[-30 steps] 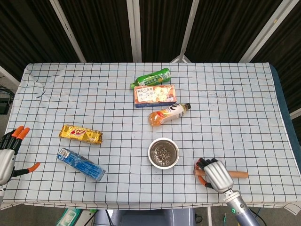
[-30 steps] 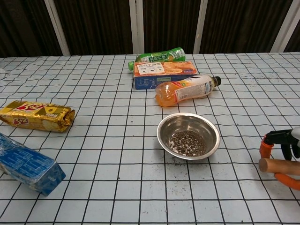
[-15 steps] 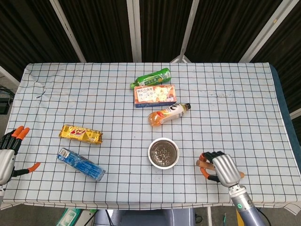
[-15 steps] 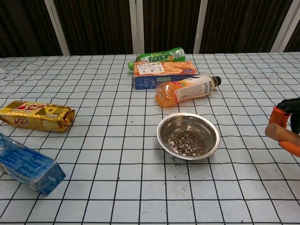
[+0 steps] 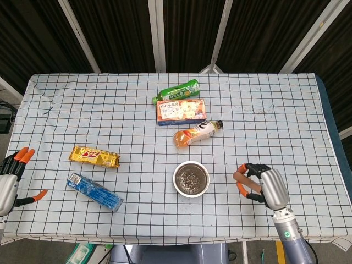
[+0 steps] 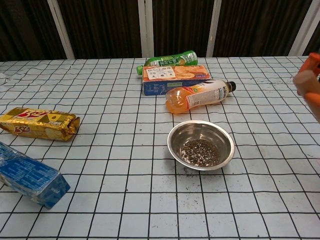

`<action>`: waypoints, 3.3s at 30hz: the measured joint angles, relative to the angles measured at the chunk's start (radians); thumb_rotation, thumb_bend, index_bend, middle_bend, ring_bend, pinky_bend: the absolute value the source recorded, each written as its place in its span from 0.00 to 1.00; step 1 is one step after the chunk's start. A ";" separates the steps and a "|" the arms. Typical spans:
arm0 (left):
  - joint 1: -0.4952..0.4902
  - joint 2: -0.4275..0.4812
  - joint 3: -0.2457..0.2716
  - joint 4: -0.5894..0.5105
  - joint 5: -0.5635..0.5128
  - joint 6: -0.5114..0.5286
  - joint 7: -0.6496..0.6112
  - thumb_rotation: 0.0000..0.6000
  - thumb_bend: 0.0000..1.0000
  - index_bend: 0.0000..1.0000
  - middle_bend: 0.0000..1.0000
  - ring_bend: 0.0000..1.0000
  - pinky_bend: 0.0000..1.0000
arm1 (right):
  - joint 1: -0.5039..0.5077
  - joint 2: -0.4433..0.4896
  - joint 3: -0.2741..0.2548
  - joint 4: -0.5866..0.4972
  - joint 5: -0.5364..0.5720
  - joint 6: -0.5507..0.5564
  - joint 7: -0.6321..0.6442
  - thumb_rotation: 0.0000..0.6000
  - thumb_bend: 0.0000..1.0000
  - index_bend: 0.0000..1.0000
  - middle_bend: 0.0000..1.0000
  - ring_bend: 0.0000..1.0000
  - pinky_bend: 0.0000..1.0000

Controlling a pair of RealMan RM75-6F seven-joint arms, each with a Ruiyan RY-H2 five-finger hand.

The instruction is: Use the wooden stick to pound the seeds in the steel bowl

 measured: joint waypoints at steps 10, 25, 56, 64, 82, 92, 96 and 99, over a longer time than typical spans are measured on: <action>-0.001 -0.001 0.000 0.001 0.000 -0.002 -0.004 1.00 0.08 0.00 0.00 0.00 0.00 | 0.019 0.002 0.179 -0.123 0.211 0.016 0.213 1.00 0.57 0.75 0.61 0.55 0.51; -0.001 0.003 0.001 -0.002 -0.001 -0.005 -0.020 1.00 0.08 0.00 0.00 0.00 0.00 | 0.036 -0.197 0.237 -0.114 0.187 0.135 0.307 1.00 0.57 0.75 0.61 0.55 0.51; -0.006 0.005 -0.005 -0.013 -0.028 -0.025 -0.025 1.00 0.08 0.00 0.00 0.00 0.00 | 0.140 -0.528 0.201 0.119 0.098 0.134 0.330 1.00 0.57 0.76 0.61 0.55 0.51; -0.006 0.006 -0.008 -0.016 -0.035 -0.029 -0.026 1.00 0.08 0.00 0.00 0.00 0.00 | 0.151 -0.593 0.201 0.202 0.110 0.129 0.363 1.00 0.59 0.76 0.61 0.55 0.51; -0.011 0.005 -0.009 -0.018 -0.039 -0.036 -0.019 1.00 0.08 0.00 0.00 0.00 0.00 | 0.157 -0.701 0.174 0.411 0.117 0.124 0.431 1.00 0.59 0.76 0.61 0.55 0.51; -0.012 0.005 -0.010 -0.021 -0.041 -0.038 -0.017 1.00 0.08 0.00 0.00 0.00 0.00 | 0.160 -0.701 0.186 0.406 0.100 0.137 0.437 1.00 0.59 0.76 0.61 0.55 0.51; -0.012 0.005 -0.010 -0.021 -0.040 -0.037 -0.018 1.00 0.08 0.00 0.00 0.00 0.00 | 0.166 -0.681 0.200 0.369 0.087 0.145 0.424 1.00 0.59 0.76 0.61 0.55 0.51; -0.010 0.005 -0.009 -0.020 -0.040 -0.035 -0.019 1.00 0.08 0.00 0.00 0.00 0.00 | 0.169 -0.664 0.205 0.343 0.078 0.148 0.406 1.00 0.59 0.76 0.61 0.55 0.51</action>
